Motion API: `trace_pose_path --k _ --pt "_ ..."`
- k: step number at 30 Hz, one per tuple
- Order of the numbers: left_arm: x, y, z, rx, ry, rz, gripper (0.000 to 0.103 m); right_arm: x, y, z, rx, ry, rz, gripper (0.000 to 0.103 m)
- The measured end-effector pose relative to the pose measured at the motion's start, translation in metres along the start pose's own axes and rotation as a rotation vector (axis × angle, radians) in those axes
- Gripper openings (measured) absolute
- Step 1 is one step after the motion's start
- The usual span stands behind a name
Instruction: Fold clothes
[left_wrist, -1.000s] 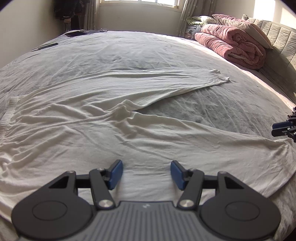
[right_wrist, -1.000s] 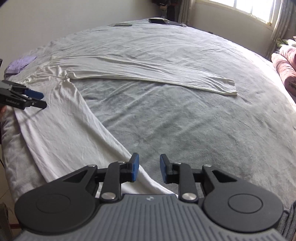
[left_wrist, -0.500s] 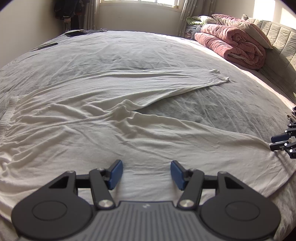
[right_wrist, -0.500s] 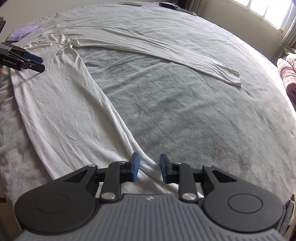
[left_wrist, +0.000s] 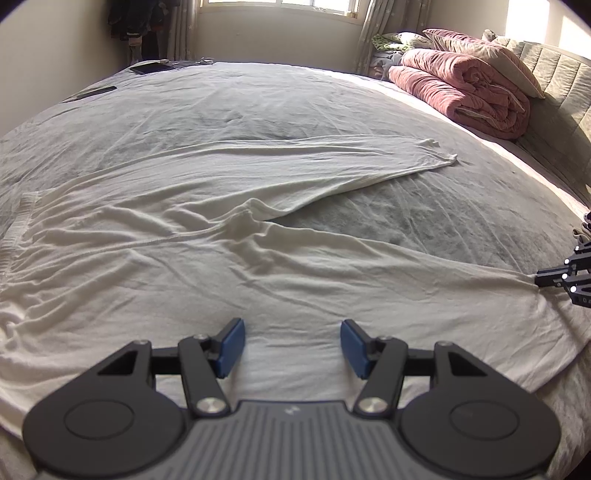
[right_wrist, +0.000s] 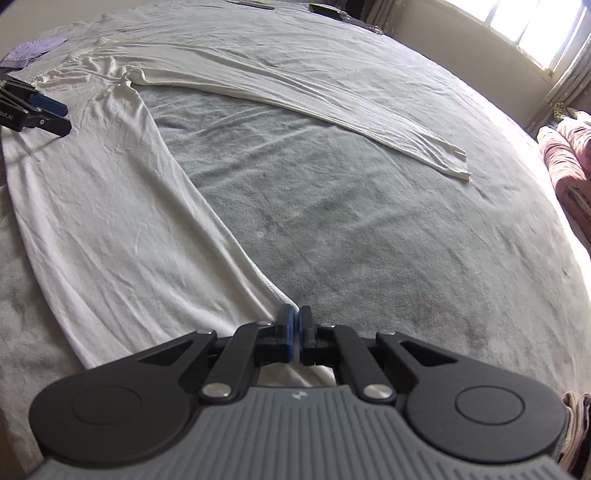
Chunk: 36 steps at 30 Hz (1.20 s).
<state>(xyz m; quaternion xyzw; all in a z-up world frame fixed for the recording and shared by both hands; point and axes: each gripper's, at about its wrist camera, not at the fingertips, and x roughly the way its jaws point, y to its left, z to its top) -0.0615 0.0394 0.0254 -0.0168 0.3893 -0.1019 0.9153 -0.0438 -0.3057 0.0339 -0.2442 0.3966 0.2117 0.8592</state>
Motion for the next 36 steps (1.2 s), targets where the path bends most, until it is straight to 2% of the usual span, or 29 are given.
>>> trace_pose_path --k 6,13,18,24,28,34,36 --pt "-0.002 0.000 0.000 -0.006 -0.002 -0.005 0.059 0.005 0.005 0.005 -0.033 -0.018 -0.094 0.001" --pt "-0.002 0.001 -0.001 -0.004 -0.004 -0.001 0.059 0.016 0.011 0.001 -0.067 -0.004 -0.109 0.004" --pt "-0.011 0.010 -0.001 -0.042 -0.023 0.006 0.059 -0.002 -0.006 0.001 0.040 -0.051 -0.118 0.014" --pt "-0.028 0.032 -0.002 -0.130 -0.070 0.046 0.059 -0.051 -0.053 -0.019 0.326 -0.143 -0.274 0.016" --pt "-0.029 0.039 -0.005 -0.146 -0.066 0.062 0.059 -0.057 -0.052 -0.035 0.380 -0.120 -0.260 0.016" --pt "-0.033 0.048 -0.011 -0.169 -0.062 0.080 0.059 -0.044 -0.046 -0.048 0.387 -0.029 -0.207 0.016" --pt "-0.035 0.054 -0.013 -0.187 -0.061 0.088 0.059 -0.029 -0.042 -0.052 0.351 0.046 -0.214 0.016"
